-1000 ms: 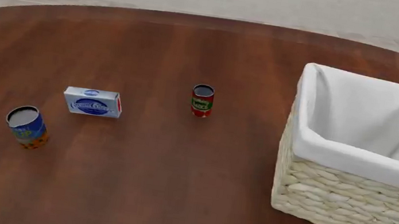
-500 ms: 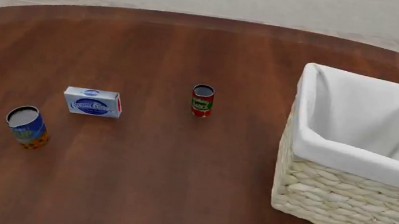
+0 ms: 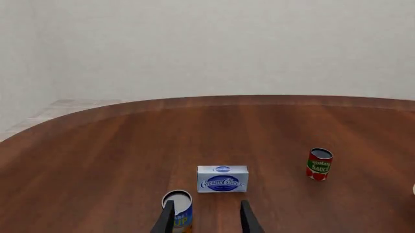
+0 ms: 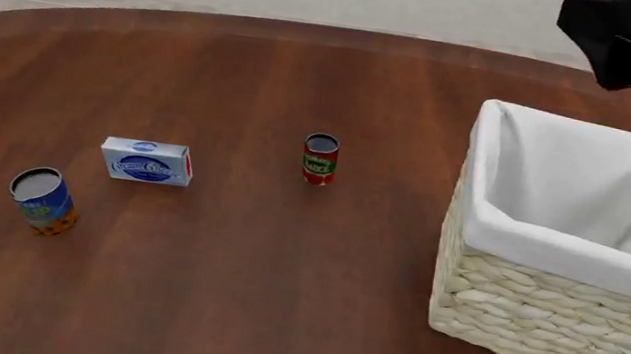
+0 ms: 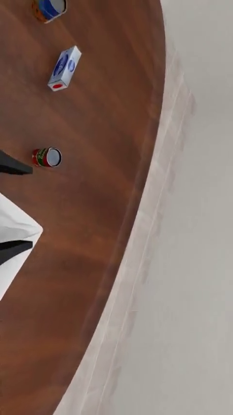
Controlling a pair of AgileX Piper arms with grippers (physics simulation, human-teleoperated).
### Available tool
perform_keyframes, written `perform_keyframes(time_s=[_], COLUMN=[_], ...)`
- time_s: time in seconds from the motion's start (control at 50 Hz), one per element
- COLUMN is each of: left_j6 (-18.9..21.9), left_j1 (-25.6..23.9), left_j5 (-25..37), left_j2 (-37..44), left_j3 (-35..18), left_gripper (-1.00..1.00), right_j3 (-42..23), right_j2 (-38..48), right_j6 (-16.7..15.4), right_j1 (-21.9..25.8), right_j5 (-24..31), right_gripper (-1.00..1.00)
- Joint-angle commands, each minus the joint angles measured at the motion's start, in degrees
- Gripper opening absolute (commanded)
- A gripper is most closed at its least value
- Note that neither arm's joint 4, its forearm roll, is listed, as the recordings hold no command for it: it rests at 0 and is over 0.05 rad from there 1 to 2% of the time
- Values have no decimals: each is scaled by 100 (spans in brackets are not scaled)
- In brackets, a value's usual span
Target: Pick up the tomato sauce, and put it in the basket.
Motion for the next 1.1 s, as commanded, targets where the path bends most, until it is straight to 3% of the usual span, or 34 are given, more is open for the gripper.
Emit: perform_keyframes(time_s=[0.02, 0.08, 0.24, 0.38, 0.4, 0.44, 0.52, 0.8, 0.82, 0.96, 1.0, 1.1], left_j6=[0, 1, 1, 0, 0, 1, 0, 0, 0, -1, 0, 0], left_j1=[-1, 0, -1, 1, 0, 0, 1, 0, 1, 0, 0, 1], left_j5=[0, 0, 0, 0, 0, 0, 0, 0, 0, 0, 0, 0], left_j2=[-1, -1, 0, 0, 0, 1, 0, 1, 0, 0, 0, -1], left_j3=[0, 0, 0, 0, 0, 0, 0, 0, 0, 0, 0, 0], left_gripper=[100, 100, 100, 100, 100, 100, 100, 100, 100, 100, 100, 100], right_j3=[-907, -1072, -1519, -1877, -1944, -2037, -2207, -2826, -2892, -3149, -3197, -3577], right_j2=[1100, 1284, 1778, 2209, 2352, 2466, 2823, 3427, 3510, 4007, 4097, 4514], right_j6=[512, 612, 348, 418, 295, 536, 375, 476, 691, 566, 753, 676], right_j1=[245, 250, 286, 410, 286, 392, 328, 391, 474, 442, 534, 583], right_j5=[463, 529, 773, 959, 1031, 1058, 1199, 1458, 1484, 1601, 1600, 1739], right_gripper=[100, 100, 100, 100, 100, 100, 100, 100, 100, 100, 100, 100])
